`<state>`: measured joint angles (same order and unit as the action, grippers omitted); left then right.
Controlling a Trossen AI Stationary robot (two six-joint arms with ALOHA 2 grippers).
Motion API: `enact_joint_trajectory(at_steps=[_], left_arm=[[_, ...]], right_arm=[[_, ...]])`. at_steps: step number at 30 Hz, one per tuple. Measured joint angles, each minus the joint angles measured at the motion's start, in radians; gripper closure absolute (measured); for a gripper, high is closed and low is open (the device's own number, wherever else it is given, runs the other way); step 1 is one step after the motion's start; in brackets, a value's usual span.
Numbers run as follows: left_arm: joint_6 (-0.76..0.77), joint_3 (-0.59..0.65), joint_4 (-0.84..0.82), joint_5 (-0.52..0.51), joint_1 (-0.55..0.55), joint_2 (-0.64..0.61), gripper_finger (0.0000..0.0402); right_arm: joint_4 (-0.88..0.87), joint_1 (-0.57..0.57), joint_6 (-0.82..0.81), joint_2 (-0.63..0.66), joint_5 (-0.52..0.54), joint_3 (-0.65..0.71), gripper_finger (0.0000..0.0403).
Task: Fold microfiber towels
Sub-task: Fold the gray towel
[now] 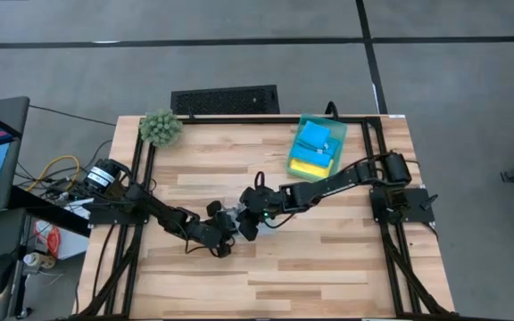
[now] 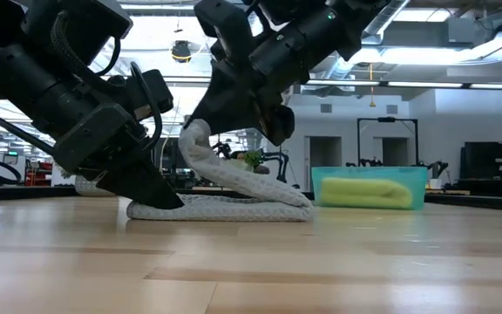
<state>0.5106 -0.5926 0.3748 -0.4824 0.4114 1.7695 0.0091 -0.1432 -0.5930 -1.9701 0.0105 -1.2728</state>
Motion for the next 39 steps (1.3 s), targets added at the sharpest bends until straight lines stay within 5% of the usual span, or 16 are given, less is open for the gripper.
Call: enact_joint_trajectory(at_steps=[17, 26, 32, 39], left_arm=[[0.049, 0.0, 0.01, 0.004, 0.007, 0.0, 0.0319], [0.061, 0.0, 0.002, 0.015, 0.026, -0.016, 0.0319], [0.066, 0.0, 0.007, 0.014, 0.026, -0.016, 0.0319], [0.088, 0.0, 0.012, 0.068, 0.026, -0.02, 0.0319]], right_arm=[[0.012, 0.011, 0.032, 0.031, -0.05, 0.001, 0.0213], [-0.335, -0.093, 0.049, 0.073, 0.168, 0.001, 0.0227], [-0.392, -0.134, 0.031, 0.067, 0.275, 0.002, 0.0248], [-0.296, -0.103, 0.011, 0.067, 0.279, 0.073, 0.0262]])
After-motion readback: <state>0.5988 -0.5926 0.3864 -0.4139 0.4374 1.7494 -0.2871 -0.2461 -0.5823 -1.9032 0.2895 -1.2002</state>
